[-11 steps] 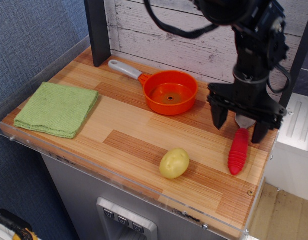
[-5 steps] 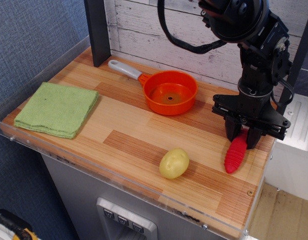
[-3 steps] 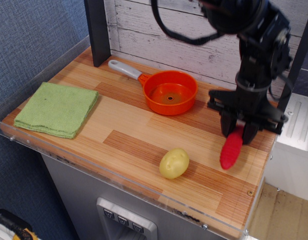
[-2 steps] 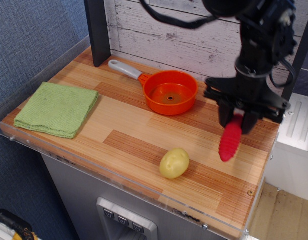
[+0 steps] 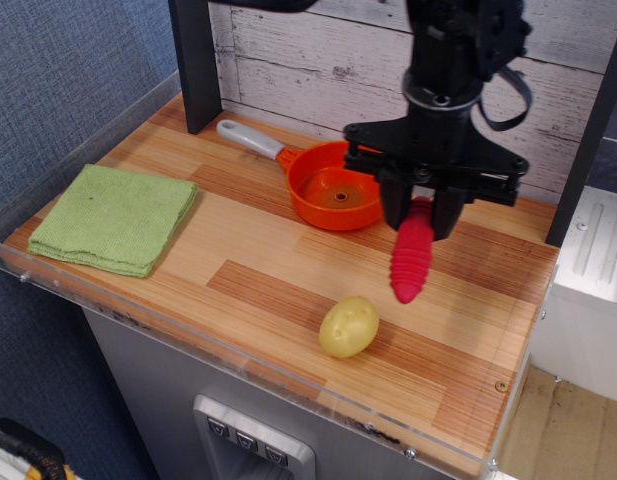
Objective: Place the red spoon on the green cloth.
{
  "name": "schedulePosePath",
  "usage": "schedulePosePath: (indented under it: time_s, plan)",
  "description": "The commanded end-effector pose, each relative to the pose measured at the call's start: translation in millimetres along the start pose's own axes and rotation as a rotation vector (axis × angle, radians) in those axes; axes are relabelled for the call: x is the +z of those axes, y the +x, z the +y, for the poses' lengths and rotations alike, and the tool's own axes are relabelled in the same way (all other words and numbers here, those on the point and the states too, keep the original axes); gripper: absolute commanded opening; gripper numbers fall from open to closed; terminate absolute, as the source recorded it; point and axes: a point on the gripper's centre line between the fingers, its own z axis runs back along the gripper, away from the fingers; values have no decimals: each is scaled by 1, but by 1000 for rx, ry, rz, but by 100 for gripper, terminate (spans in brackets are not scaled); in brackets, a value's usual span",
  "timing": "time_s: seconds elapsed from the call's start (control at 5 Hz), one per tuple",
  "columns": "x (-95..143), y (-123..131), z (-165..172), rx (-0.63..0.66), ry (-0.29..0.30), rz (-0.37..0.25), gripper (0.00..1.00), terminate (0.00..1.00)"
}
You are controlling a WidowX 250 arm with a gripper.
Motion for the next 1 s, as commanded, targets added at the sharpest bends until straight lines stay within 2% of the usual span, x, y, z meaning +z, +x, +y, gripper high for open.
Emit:
schedulePosePath:
  time_s: [0.0, 0.4, 0.6, 0.8]
  plan:
    - [19, -11, 71, 141, 63, -32, 0, 0]
    - [12, -15, 144, 376, 143, -34, 0, 0]
    - [3, -20, 177, 595, 161, -42, 0, 0]
    - [-8, -26, 202, 731, 168, -34, 0, 0]
